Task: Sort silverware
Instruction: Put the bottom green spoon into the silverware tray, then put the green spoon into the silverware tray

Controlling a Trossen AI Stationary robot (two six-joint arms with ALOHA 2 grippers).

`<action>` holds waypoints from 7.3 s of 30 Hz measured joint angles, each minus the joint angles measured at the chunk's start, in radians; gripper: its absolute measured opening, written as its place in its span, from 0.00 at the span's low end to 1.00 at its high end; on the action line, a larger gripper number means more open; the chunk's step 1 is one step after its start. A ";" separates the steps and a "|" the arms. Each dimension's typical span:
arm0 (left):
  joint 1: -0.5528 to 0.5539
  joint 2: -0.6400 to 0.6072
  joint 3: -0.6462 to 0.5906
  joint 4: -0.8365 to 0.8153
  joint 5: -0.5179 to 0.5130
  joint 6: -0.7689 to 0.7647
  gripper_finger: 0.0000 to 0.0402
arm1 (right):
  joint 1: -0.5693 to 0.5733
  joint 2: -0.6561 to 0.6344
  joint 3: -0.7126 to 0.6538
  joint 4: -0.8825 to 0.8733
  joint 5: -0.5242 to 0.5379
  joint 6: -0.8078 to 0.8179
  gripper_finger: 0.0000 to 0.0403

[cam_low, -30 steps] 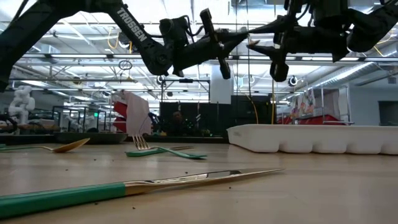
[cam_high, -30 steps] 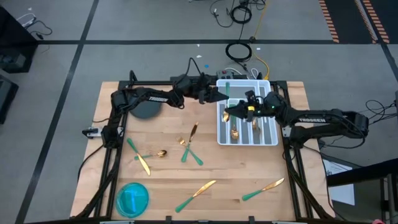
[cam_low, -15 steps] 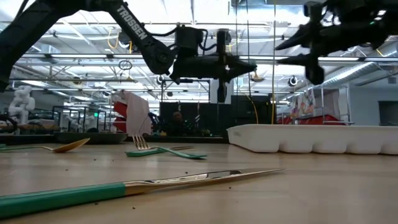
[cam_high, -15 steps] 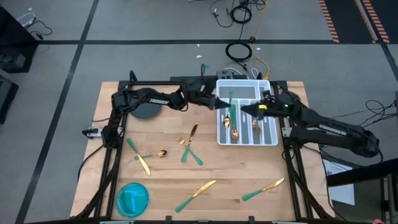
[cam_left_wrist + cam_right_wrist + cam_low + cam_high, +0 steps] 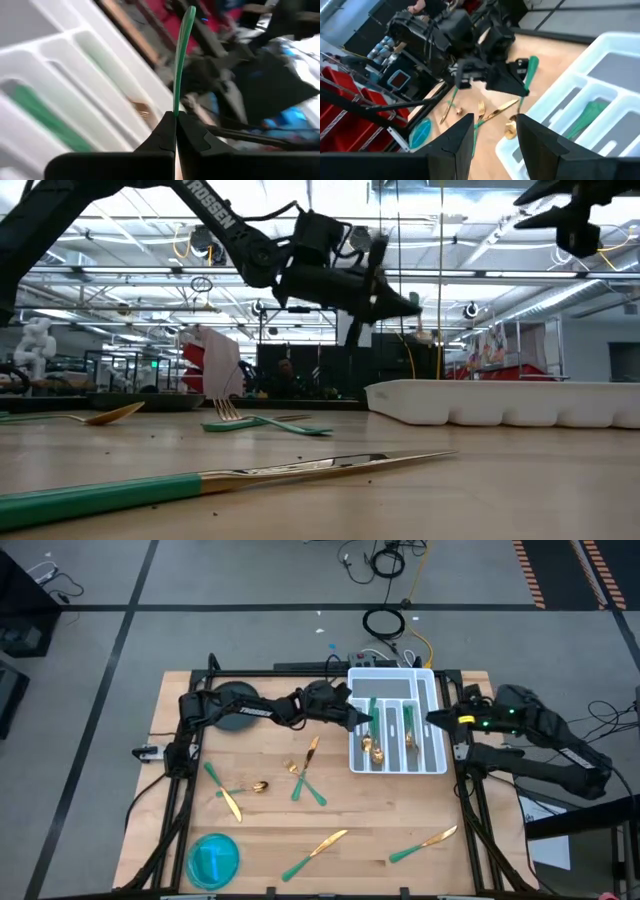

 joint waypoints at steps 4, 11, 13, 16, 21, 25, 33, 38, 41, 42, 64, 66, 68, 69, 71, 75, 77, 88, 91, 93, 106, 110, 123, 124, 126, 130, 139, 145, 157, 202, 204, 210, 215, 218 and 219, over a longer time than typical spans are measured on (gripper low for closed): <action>0.000 0.000 0.013 0.008 -0.059 0.001 0.00 | 0.000 -0.001 0.022 -0.015 0.021 -0.023 0.35; -0.017 0.007 0.071 -0.033 -0.113 0.029 0.00 | 0.000 0.010 0.022 -0.058 0.021 -0.027 0.35; -0.019 0.023 0.092 -0.067 -0.112 0.016 0.00 | 0.000 0.010 0.022 -0.059 0.020 -0.033 0.35; -0.018 0.072 0.123 -0.095 -0.097 -0.074 0.00 | 0.000 0.009 0.022 -0.058 0.020 -0.037 0.35; -0.030 0.123 0.195 -0.208 -0.110 -0.161 0.00 | 0.000 0.009 0.022 -0.058 0.017 -0.041 0.35; -0.031 0.125 0.237 -0.296 -0.112 -0.186 0.00 | 0.000 0.009 0.021 -0.058 0.016 -0.051 0.35; -0.041 0.144 0.253 -0.306 -0.203 -0.233 0.00 | 0.000 0.009 0.020 -0.064 0.016 -0.072 0.35; -0.046 0.184 0.252 -0.313 -0.214 -0.240 0.00 | 0.000 0.009 0.020 -0.064 0.015 -0.080 0.35; -0.049 0.198 0.252 -0.305 -0.213 -0.240 0.00 | 0.000 0.009 0.020 -0.064 0.015 -0.080 0.35; -0.049 0.198 0.251 -0.305 -0.213 -0.240 0.00 | 0.000 0.009 0.020 -0.065 0.015 -0.080 0.35; -0.048 0.260 0.252 -0.196 -0.145 -0.272 0.00 | 0.000 0.009 0.020 -0.077 0.015 -0.102 0.35; -0.049 0.260 0.252 -0.195 -0.142 -0.264 0.00 | 0.000 0.009 0.020 -0.077 0.015 -0.105 0.35; -0.049 0.260 0.252 -0.195 -0.141 -0.264 0.00 | 0.000 0.009 0.020 -0.077 0.015 -0.106 0.35; -0.049 0.260 0.252 -0.196 -0.141 -0.264 0.00 | 0.000 0.009 0.020 -0.077 0.015 -0.106 0.35; -0.049 0.260 0.252 -0.198 -0.141 -0.264 0.01 | 0.000 0.009 0.020 -0.077 0.015 -0.106 0.35; -0.049 0.261 0.252 -0.221 -0.140 -0.265 0.05 | 0.000 0.009 0.020 -0.077 0.015 -0.106 0.35; -0.049 0.261 0.252 -0.223 -0.139 -0.265 0.07 | 0.000 0.009 0.020 -0.077 0.015 -0.106 0.35; -0.048 0.261 0.251 -0.264 -0.139 -0.288 0.16 | 0.000 0.009 0.020 -0.077 0.014 -0.106 0.35; -0.044 0.261 0.251 -0.260 -0.139 -0.292 0.20 | 0.000 0.009 0.020 -0.077 0.014 -0.106 0.35; -0.038 0.261 0.251 -0.259 -0.125 -0.304 0.22 | 0.000 0.009 0.020 -0.077 0.014 -0.106 0.35; 0.021 -0.098 0.252 -0.468 -0.024 0.042 0.24 | 0.000 0.009 0.020 -0.077 0.010 -0.127 0.35; -0.002 -0.334 0.255 -0.839 -0.102 0.483 0.24 | 0.000 0.009 0.020 -0.077 0.010 -0.147 0.35; -0.150 -0.607 0.090 -1.626 -0.400 0.547 0.24 | 0.000 0.009 0.020 -0.077 0.015 -0.146 0.35; -0.176 -0.624 0.051 -1.628 -0.421 0.505 0.24 | 0.000 0.009 0.020 -0.077 0.016 -0.145 0.35; -0.225 -0.659 -0.039 -1.613 -0.452 0.411 0.24 | 0.000 0.009 0.020 -0.077 0.015 -0.143 0.35; -0.328 -0.719 -0.226 -1.565 -0.511 0.192 0.24 | 0.000 0.009 0.020 -0.077 0.016 -0.143 0.35; -0.539 -0.765 -0.494 -1.542 -0.614 -0.254 0.24 | 0.000 0.010 0.020 -0.075 0.016 -0.143 0.35; -0.623 -0.765 -0.596 -1.545 -0.612 -0.428 0.24 | 0.000 0.010 0.020 -0.074 0.016 -0.123 0.35; -0.720 -0.768 -0.685 -1.633 -0.498 -0.820 0.24 | 0.000 0.010 0.020 -0.074 0.016 -0.119 0.35; -0.727 -0.753 -0.672 -1.221 -0.463 -0.048 0.24 | 0.000 0.010 0.020 -0.085 0.015 -0.191 0.35; -0.727 -0.753 -0.672 -1.234 -0.463 -0.048 0.24 | 0.000 0.010 0.020 -0.086 0.015 -0.198 0.35; -0.727 -0.753 -0.688 -1.241 -0.476 -0.051 0.24 | 0.000 0.010 0.020 -0.086 0.015 -0.202 0.35; -0.727 -0.753 -0.726 -1.180 -0.476 -0.052 0.24 | 0.000 0.010 0.020 -0.086 0.015 -0.201 0.35; -0.726 -0.753 -0.751 -1.168 -0.491 -0.053 0.24 | 0.000 0.010 0.020 -0.085 0.015 -0.192 0.35; -0.723 -0.753 -0.758 -1.168 -0.496 -0.053 0.24 | 0.000 0.010 0.020 -0.086 0.015 -0.186 0.35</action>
